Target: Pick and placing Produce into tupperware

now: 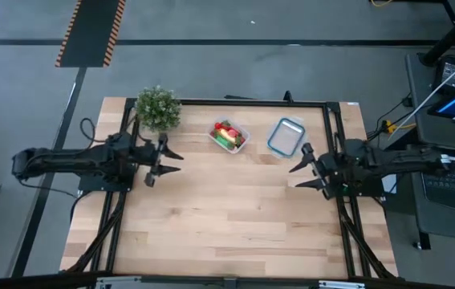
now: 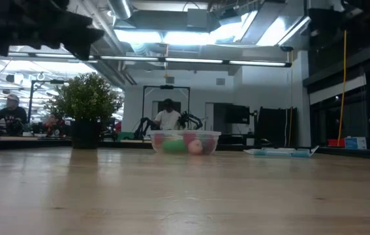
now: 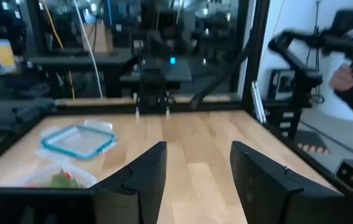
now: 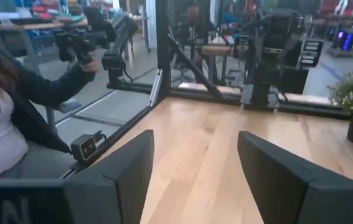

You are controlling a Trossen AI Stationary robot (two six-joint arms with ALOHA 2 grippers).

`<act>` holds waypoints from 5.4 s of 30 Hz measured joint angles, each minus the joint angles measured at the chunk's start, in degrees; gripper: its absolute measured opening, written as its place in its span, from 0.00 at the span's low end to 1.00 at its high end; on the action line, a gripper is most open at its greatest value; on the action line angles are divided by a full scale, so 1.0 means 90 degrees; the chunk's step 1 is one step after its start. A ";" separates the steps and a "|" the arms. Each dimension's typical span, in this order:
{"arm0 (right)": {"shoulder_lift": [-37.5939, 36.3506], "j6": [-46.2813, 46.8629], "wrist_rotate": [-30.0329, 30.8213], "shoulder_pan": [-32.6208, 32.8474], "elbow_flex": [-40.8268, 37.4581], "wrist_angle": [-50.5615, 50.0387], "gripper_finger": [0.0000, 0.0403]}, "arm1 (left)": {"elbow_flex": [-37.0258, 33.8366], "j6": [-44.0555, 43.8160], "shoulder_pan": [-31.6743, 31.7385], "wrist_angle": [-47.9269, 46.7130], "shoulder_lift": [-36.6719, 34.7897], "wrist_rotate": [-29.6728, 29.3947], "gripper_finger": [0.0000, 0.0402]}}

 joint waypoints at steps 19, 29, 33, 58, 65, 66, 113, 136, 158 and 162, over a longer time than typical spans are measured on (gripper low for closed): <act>-0.2437 0.0198 -0.0094 0.0002 -0.1605 -0.0018 0.58 | -0.0632 -0.0247 -0.0140 -0.1076 -0.1852 -0.0283 0.43; -0.2452 0.0303 -0.0009 0.0002 -0.1883 0.0106 0.58 | -0.1172 -0.0471 -0.0177 -0.0853 -0.2444 -0.0330 0.42; -0.2452 0.0118 -0.0001 0.0002 -0.1883 0.0126 0.58 | -0.1172 -0.0397 -0.0177 -0.0960 -0.2460 -0.0345 0.43; -0.2449 -0.0590 0.2396 -0.0002 -0.1883 -0.0394 0.58 | -0.1172 0.0199 0.0147 -0.1228 -0.2457 -0.1856 0.42; -0.2415 -0.0868 0.2352 -0.0002 -0.1883 -0.0398 0.58 | -0.1172 0.0069 0.0276 -0.1217 -0.2457 -0.2162 0.42; -0.2390 -0.0872 0.2348 -0.0002 -0.1883 -0.0404 0.58 | -0.1171 0.0063 0.0288 -0.1218 -0.2457 -0.2172 0.43; -0.2041 0.0694 0.2229 0.0000 -0.1883 -0.0414 0.58 | -0.1172 0.0044 0.0289 -0.1263 -0.2457 -0.2295 0.43; -0.2042 0.0683 0.2230 0.0000 -0.1883 -0.0411 0.58 | -0.1171 0.0044 0.0289 -0.1263 -0.2457 -0.2295 0.42; -0.2042 0.0683 0.2230 0.0000 -0.1883 -0.0411 0.58 | -0.1172 0.0045 0.0288 -0.1263 -0.2457 -0.2295 0.44; -0.2043 0.0692 0.2231 0.0000 -0.1883 -0.0412 0.58 | -0.1172 0.0045 0.0287 -0.1263 -0.2457 -0.2295 0.43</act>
